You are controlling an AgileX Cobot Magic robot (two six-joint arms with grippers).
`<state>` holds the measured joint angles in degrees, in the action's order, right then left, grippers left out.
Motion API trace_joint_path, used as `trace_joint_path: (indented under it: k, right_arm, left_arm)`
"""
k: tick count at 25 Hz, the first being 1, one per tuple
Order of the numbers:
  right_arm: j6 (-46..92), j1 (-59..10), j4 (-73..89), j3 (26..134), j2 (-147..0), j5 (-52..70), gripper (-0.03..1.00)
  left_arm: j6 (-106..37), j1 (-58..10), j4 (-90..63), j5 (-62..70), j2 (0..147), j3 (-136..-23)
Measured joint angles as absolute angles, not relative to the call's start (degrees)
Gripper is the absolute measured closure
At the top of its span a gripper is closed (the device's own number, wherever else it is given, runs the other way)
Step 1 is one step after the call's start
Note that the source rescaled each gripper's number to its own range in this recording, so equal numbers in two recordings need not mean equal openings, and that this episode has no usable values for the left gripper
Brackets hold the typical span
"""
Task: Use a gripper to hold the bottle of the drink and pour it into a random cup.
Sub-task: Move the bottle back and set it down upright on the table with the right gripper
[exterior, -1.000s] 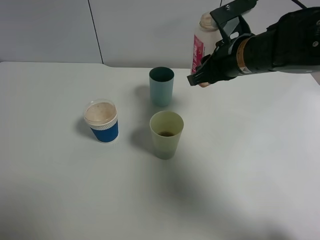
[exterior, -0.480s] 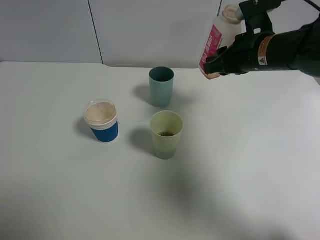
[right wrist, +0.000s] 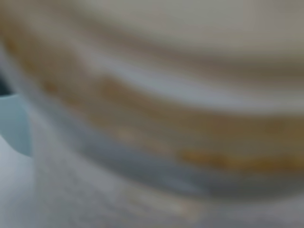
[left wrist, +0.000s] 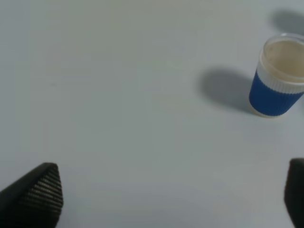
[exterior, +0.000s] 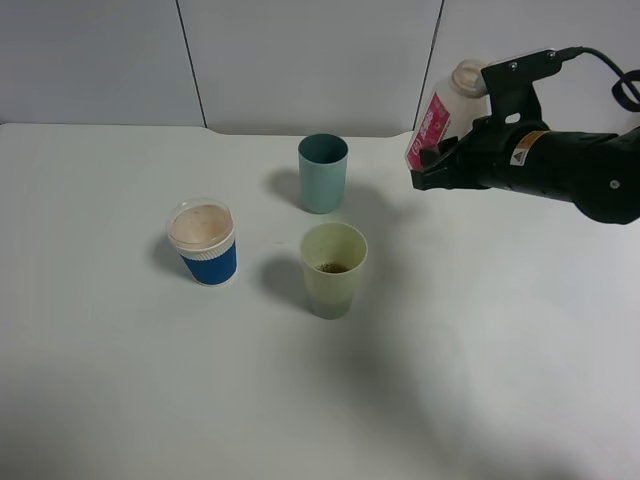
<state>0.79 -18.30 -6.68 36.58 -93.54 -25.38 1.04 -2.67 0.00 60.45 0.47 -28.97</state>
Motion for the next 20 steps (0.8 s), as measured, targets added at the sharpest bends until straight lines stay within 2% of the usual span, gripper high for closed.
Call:
trace_joint_path:
  k: [9,20]
  right_arm:
    - [-7.6,-18.3,-6.4,36.6,-104.3,-34.6,0.97]
    - [-9.8,-18.3,-4.7,36.6,-106.0,-30.6,0.97]
  left_arm:
    - [1.0,-2.7,0.0,60.5,0.5,-29.0]
    - [1.0,-2.7,0.0,60.5,0.5,-29.0]
